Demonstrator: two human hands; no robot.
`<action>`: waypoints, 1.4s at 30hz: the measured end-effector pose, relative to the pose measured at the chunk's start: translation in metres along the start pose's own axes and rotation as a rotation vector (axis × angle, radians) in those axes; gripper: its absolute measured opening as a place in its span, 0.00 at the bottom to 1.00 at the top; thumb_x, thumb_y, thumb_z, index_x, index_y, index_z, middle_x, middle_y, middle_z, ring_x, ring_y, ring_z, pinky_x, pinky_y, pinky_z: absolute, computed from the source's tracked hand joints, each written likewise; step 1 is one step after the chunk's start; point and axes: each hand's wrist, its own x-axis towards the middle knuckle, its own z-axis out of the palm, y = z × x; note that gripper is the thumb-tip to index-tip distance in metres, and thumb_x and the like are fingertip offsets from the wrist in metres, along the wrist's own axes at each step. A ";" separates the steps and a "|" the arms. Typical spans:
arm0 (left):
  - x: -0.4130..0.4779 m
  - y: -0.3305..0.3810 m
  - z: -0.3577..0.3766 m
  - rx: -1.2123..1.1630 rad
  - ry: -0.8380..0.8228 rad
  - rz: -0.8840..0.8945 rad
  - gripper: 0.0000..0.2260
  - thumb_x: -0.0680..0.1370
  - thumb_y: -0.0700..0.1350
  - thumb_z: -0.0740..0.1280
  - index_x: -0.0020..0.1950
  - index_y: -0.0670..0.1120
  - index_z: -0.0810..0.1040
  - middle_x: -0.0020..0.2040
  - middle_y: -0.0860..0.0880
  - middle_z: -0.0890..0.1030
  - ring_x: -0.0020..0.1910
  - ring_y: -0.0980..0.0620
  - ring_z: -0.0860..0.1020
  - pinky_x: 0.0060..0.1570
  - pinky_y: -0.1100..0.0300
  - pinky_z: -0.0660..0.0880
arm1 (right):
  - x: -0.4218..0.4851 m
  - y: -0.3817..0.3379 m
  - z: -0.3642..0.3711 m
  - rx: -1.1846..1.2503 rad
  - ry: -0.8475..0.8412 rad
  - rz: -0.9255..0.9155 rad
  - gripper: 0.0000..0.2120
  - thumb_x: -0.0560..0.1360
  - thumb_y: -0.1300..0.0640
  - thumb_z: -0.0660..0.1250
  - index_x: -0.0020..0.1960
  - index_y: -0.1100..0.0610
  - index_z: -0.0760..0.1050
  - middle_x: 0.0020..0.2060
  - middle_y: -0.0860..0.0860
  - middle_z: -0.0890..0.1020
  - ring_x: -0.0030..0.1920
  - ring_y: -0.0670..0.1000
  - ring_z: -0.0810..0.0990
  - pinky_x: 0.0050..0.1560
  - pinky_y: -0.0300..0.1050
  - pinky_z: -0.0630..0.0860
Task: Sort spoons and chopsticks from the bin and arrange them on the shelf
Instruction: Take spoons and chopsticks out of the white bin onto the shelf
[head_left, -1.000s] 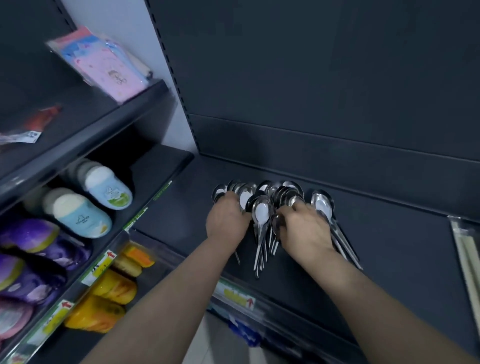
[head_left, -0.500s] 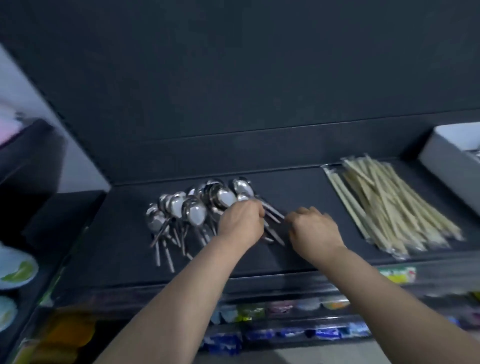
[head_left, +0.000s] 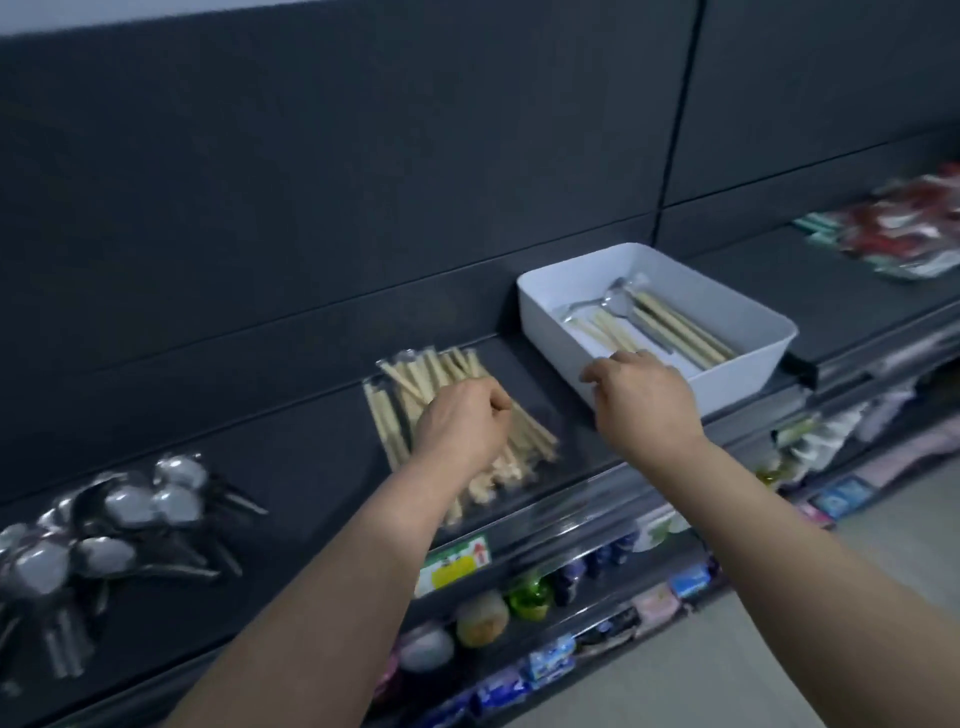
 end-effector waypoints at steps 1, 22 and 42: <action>0.008 0.020 0.010 -0.010 0.013 0.015 0.07 0.76 0.45 0.65 0.50 0.53 0.81 0.50 0.52 0.83 0.53 0.48 0.79 0.53 0.54 0.77 | 0.005 0.022 -0.002 -0.008 0.002 0.010 0.17 0.74 0.63 0.62 0.60 0.51 0.78 0.53 0.51 0.80 0.56 0.56 0.75 0.45 0.46 0.68; 0.179 0.156 0.118 0.172 -0.294 -0.099 0.08 0.76 0.39 0.64 0.54 0.41 0.77 0.56 0.42 0.80 0.55 0.42 0.78 0.43 0.57 0.72 | 0.106 0.178 0.020 0.121 -0.225 0.208 0.17 0.75 0.61 0.59 0.57 0.44 0.78 0.51 0.47 0.81 0.52 0.55 0.79 0.43 0.44 0.75; 0.208 0.128 0.119 -0.087 -0.162 -0.483 0.10 0.74 0.38 0.61 0.35 0.45 0.62 0.33 0.47 0.70 0.34 0.45 0.74 0.30 0.61 0.66 | 0.190 0.153 0.061 0.090 -0.787 -0.059 0.09 0.71 0.64 0.63 0.33 0.57 0.66 0.34 0.53 0.72 0.40 0.55 0.75 0.36 0.40 0.70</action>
